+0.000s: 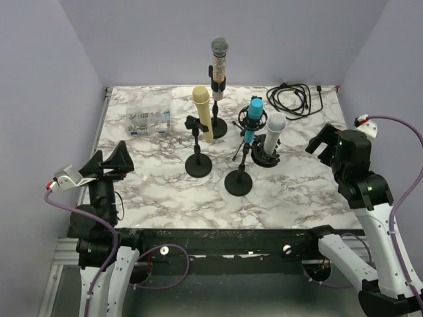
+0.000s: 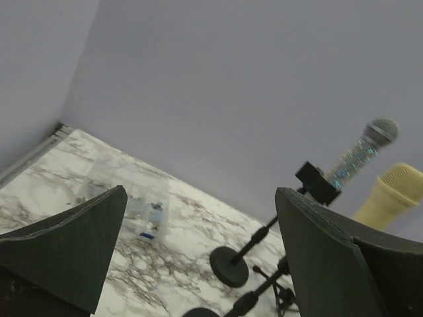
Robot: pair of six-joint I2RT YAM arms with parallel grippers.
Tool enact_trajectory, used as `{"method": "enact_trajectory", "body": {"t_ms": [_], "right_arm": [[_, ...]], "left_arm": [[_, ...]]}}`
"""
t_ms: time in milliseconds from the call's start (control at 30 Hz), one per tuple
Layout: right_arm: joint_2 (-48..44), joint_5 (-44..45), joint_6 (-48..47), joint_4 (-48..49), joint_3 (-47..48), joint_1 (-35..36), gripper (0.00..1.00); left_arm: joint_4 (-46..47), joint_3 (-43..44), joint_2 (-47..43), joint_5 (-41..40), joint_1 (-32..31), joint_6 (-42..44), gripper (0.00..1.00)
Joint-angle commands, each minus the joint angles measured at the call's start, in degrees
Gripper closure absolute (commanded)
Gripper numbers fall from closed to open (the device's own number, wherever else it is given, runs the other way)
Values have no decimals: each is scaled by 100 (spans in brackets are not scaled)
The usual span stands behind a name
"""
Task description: Remove the microphone from the stand
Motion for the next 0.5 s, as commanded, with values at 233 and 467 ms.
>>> {"method": "enact_trajectory", "body": {"t_ms": [233,467], "right_arm": [[-797,-2363,-825,-567,698,-2,0],[-1235,-5552,-1444,163,587,42,0]], "left_arm": [[272,149,679,5421,13,381,1],[1772,-457,1258,7293,-458,-399,1]]}}
